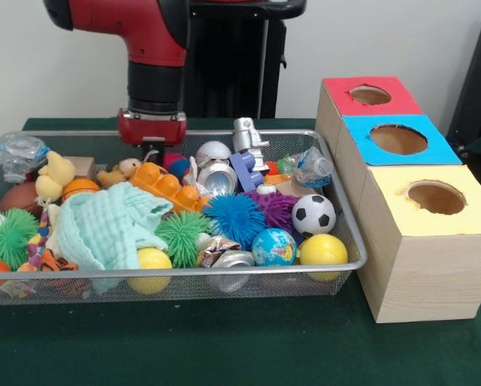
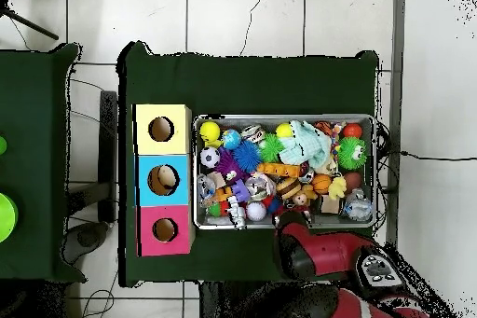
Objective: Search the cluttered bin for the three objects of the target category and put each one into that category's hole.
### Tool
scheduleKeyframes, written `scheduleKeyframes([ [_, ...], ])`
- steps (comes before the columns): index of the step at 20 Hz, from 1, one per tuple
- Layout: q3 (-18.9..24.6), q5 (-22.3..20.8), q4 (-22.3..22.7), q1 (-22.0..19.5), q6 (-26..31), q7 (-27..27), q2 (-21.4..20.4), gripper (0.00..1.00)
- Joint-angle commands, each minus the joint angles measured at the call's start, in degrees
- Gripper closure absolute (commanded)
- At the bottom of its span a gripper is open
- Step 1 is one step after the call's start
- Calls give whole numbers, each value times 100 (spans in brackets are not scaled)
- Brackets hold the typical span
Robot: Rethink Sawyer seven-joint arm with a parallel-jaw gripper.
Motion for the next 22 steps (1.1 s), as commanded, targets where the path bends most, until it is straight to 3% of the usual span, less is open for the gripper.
scheduleKeyframes([
  [1,1090,366,921,256,1775,404,-295,100],
  [5,1306,546,1038,262,2520,48,-824,100],
  [10,1437,618,1118,295,3035,-142,-1293,100],
  [22,1942,657,1147,-14,3867,-490,-1913,100],
])
